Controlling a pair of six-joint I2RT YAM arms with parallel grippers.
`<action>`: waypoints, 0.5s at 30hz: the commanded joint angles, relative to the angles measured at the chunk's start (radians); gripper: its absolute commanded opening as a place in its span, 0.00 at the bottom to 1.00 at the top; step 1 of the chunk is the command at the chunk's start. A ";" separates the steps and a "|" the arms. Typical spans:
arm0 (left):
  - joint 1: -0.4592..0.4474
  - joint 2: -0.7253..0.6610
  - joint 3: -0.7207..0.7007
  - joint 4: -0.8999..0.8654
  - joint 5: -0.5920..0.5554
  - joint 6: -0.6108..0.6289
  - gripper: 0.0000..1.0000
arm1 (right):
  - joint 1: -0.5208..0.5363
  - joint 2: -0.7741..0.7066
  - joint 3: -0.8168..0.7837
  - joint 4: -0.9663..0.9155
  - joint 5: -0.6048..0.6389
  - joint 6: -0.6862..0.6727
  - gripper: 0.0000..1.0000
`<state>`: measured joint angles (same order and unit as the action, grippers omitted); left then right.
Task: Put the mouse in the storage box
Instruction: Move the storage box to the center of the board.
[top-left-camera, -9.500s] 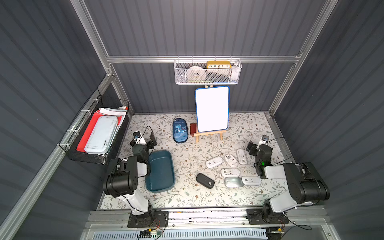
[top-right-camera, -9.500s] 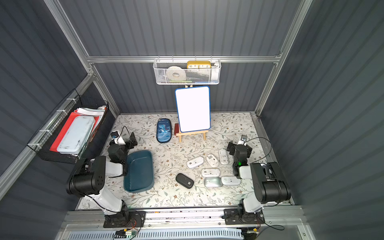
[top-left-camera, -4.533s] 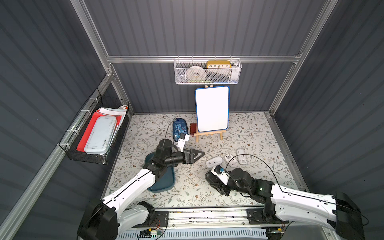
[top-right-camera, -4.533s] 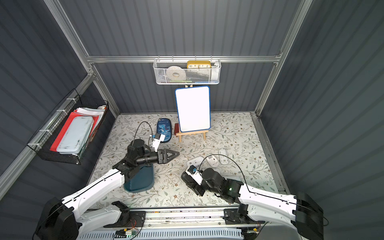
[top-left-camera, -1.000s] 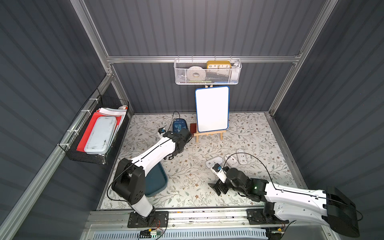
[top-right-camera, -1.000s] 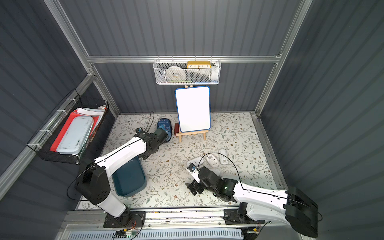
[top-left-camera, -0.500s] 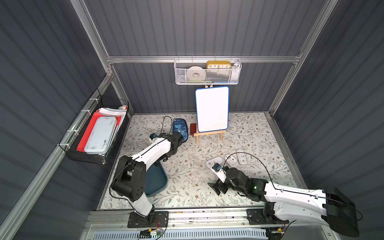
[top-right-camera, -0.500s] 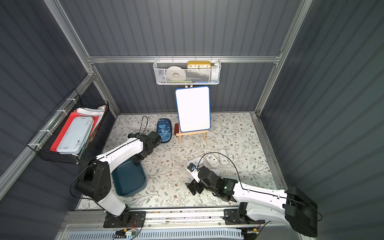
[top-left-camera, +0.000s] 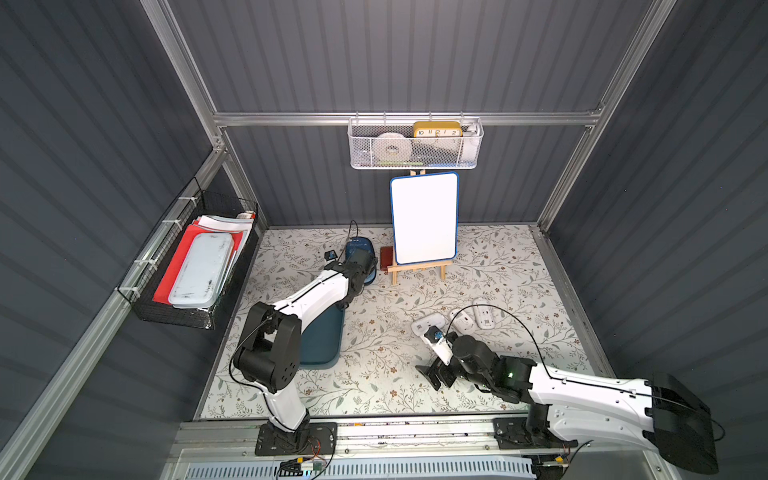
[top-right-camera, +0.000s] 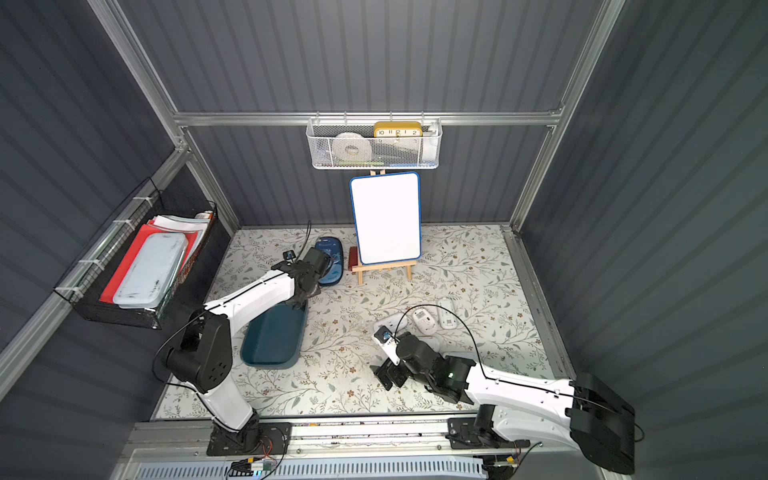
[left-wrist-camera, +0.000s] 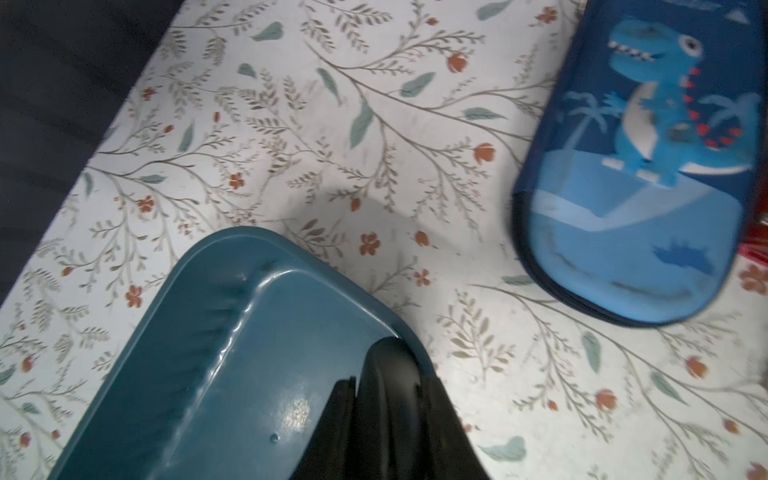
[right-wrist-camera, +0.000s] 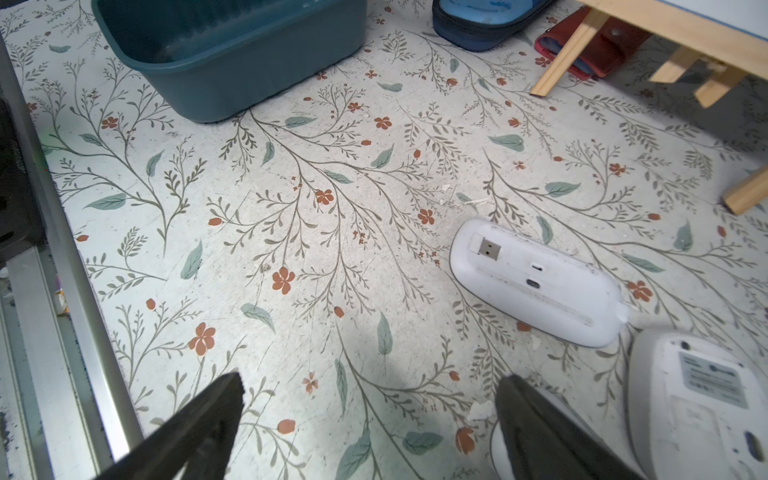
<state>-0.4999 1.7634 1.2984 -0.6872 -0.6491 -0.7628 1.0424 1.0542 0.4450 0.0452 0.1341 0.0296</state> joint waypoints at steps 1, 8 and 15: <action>-0.025 0.039 0.041 0.020 0.002 0.071 0.00 | -0.001 -0.008 0.018 0.006 0.014 0.010 0.99; -0.023 0.073 0.043 -0.128 -0.304 0.048 0.00 | -0.002 -0.005 0.018 0.007 0.016 0.012 0.99; -0.022 0.173 -0.014 -0.004 -0.422 0.267 0.00 | -0.002 -0.004 0.020 0.005 0.015 0.012 0.99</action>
<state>-0.5243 1.8889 1.3094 -0.7280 -0.9817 -0.6155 1.0424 1.0542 0.4450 0.0452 0.1364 0.0334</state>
